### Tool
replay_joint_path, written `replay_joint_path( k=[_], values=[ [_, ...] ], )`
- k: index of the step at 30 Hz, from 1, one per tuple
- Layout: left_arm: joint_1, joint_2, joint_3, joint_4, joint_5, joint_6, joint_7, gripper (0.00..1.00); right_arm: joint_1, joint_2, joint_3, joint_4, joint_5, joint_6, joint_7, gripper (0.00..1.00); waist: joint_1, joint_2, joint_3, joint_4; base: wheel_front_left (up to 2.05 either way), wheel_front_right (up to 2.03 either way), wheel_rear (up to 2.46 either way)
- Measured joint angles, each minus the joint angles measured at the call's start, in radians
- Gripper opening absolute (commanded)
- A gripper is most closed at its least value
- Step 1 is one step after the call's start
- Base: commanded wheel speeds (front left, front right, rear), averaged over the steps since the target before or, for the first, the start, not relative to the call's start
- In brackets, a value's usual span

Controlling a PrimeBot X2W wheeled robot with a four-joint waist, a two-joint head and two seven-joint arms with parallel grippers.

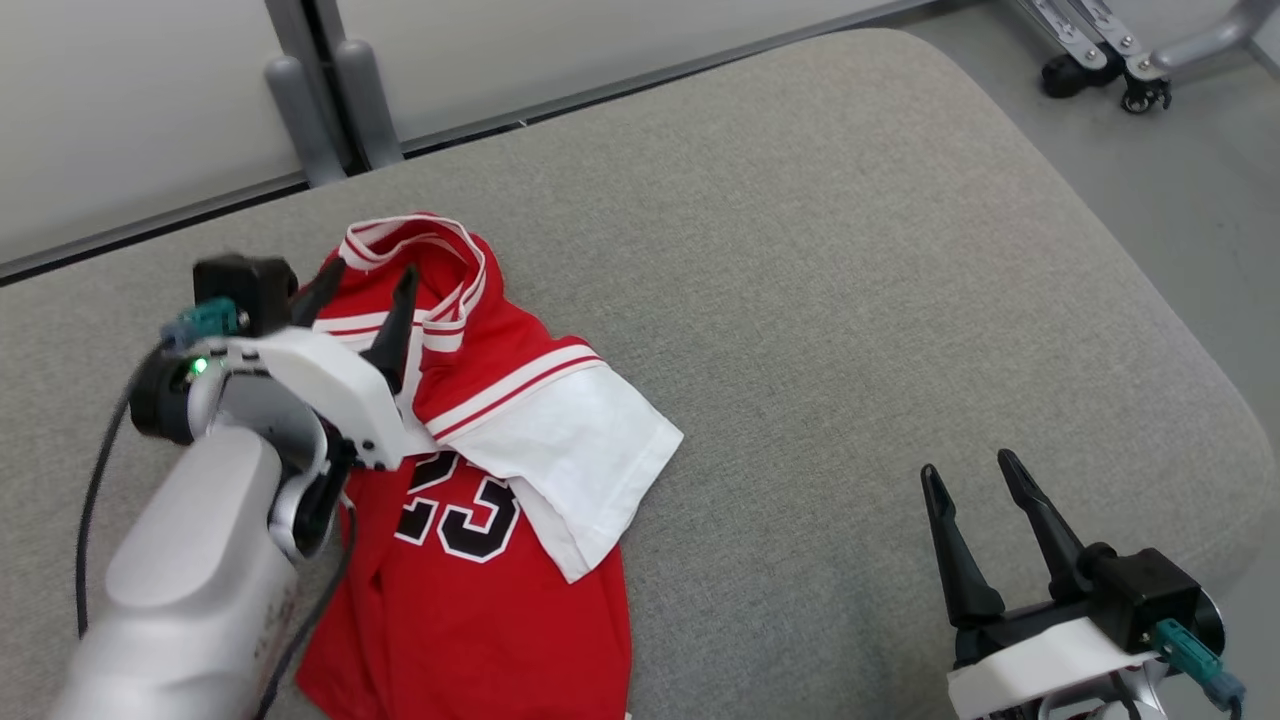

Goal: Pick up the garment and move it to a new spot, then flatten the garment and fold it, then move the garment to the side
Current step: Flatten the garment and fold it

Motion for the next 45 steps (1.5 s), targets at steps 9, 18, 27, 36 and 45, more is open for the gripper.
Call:
replay_joint_path(
  k=[9, 18, 27, 36, 45],
  values=[
    [0.341, -0.007, 0.033, -0.247, -0.050, 0.142, -0.061, 1.00, 0.048, -0.001, -0.030, -0.023, -0.026, 0.000, 0.000, 1.00, 0.0000, 0.0000, -0.089, 0.097, 0.00, 0.00, 0.00],
    [0.580, 0.001, -0.035, -0.430, -0.115, 0.177, 0.094, 1.00, 0.062, -0.014, -0.031, -0.035, -0.030, 0.000, 0.000, 1.00, 0.0000, 0.0000, -0.107, 0.190, 0.00, 0.00, 0.00],
    [0.594, -0.038, -0.086, -0.414, -0.143, 0.160, 0.162, 0.00, 0.054, -0.014, -0.015, -0.031, -0.029, 0.000, 0.000, 1.00, 0.0001, 0.0000, -0.094, 0.185, 0.00, 0.00, 0.00],
    [0.541, 0.062, 0.023, -0.447, -0.155, 0.196, 0.136, 0.00, 0.067, -0.012, -0.032, -0.029, -0.028, 0.000, 0.000, 1.00, 0.0000, 0.0000, -0.092, 0.187, 0.00, 0.00, 0.00],
    [0.384, 0.109, 0.051, -0.266, -0.113, 0.196, 0.131, 0.95, 0.050, -0.008, -0.010, -0.016, -0.028, 0.000, 0.000, 1.00, 0.0000, 0.0000, -0.074, 0.205, 0.00, 0.00, 0.00]
  ],
)
